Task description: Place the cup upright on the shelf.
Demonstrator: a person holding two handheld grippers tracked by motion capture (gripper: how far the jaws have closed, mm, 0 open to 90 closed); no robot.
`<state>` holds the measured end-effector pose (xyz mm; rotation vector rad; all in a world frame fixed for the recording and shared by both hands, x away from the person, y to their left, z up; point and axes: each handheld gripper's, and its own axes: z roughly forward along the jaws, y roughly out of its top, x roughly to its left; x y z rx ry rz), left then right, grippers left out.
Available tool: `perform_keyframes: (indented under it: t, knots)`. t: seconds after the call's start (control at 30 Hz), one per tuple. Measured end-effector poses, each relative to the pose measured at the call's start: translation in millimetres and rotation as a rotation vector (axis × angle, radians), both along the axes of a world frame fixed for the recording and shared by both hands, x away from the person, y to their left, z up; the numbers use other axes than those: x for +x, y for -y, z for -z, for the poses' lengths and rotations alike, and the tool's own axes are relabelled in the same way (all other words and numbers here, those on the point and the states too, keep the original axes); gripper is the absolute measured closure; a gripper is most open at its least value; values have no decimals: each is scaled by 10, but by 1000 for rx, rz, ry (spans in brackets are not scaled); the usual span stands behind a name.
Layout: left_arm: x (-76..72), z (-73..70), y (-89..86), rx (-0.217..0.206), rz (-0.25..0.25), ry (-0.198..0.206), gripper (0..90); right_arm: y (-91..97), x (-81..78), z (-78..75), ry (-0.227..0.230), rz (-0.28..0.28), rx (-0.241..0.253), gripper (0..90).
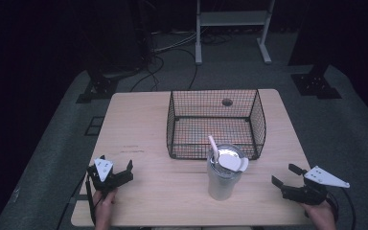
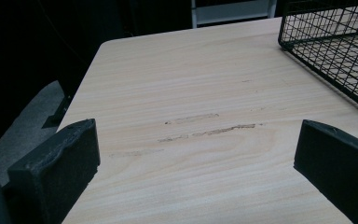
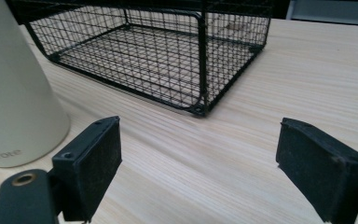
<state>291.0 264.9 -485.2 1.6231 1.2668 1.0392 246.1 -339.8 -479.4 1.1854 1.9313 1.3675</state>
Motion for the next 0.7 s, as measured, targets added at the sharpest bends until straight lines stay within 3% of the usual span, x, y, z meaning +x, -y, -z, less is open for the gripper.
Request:
perform_keyframes:
  t: [0.33,0.4,0.7]
  knots:
    - [-2,0,0,3,5,0,0,-69,-32,-69,14,-45,-21,130]
    - [-3,-1,-1,5,9,0,0,-87,-44,-86,12,-66,-12,129]
    - [-9,-2,-7,0,11,-3,0,-240,-109,-209,26,-168,-54,123]
